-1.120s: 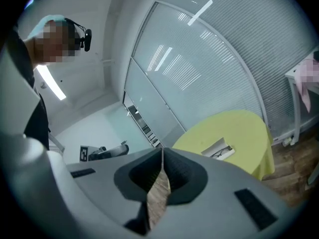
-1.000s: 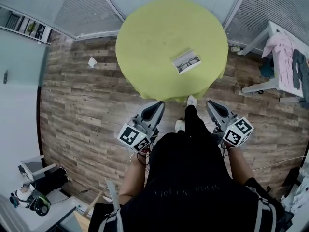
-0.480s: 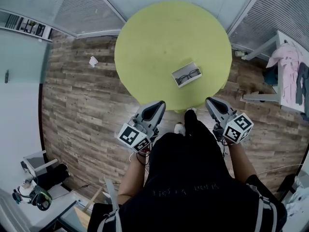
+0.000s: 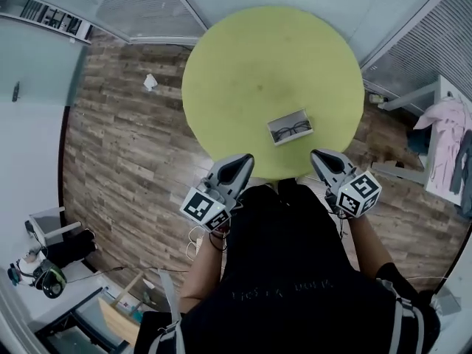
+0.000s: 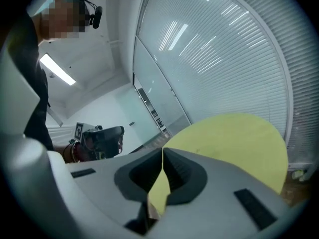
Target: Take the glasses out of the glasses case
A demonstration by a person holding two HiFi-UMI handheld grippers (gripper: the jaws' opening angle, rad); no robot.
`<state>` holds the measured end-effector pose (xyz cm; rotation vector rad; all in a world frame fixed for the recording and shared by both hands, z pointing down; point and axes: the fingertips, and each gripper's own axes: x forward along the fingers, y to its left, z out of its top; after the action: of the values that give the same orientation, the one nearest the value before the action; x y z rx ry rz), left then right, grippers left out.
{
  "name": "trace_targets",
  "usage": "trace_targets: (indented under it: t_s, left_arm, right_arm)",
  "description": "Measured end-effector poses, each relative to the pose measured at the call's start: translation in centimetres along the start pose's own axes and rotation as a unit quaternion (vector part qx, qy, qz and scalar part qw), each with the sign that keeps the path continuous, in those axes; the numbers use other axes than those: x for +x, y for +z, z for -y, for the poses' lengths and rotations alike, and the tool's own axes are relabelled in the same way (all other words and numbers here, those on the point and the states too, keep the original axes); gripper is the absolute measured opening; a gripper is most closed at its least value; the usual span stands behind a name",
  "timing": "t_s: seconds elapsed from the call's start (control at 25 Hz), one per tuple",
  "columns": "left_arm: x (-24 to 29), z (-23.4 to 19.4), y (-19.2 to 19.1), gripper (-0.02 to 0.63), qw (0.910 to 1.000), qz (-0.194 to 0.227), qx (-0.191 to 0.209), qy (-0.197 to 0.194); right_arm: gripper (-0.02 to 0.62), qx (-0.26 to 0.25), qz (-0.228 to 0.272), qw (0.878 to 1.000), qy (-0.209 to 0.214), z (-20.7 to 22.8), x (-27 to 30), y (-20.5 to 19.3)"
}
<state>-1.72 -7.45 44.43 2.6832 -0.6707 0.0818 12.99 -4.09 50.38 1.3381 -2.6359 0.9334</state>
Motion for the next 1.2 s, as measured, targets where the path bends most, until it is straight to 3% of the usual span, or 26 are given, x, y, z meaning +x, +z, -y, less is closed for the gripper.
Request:
trace_targets:
  t_s: [0.44,0.88,1.2]
  left_arm:
    - [-0.1,-1.8,-0.3,0.012,0.9998,-0.007,-0.013,0.014]
    - [1.4,-3.7,-3.4,0.012,0.9989,-0.030,-0.036,0.002]
    - [1.8,-5.5,-4.8,0.012,0.9979,-0.045,-0.047,0.009]
  right_arm:
    - [0.029,-0.114,-0.100,0.988,-0.010,2.4,3.9,-1.9]
    - [0.031,-0.211,-0.197,0.957,-0.001,4.8,7.3,-5.3]
    - [0.031,-0.280,-0.268,0.922,0.009,6.5,9.9,-7.0]
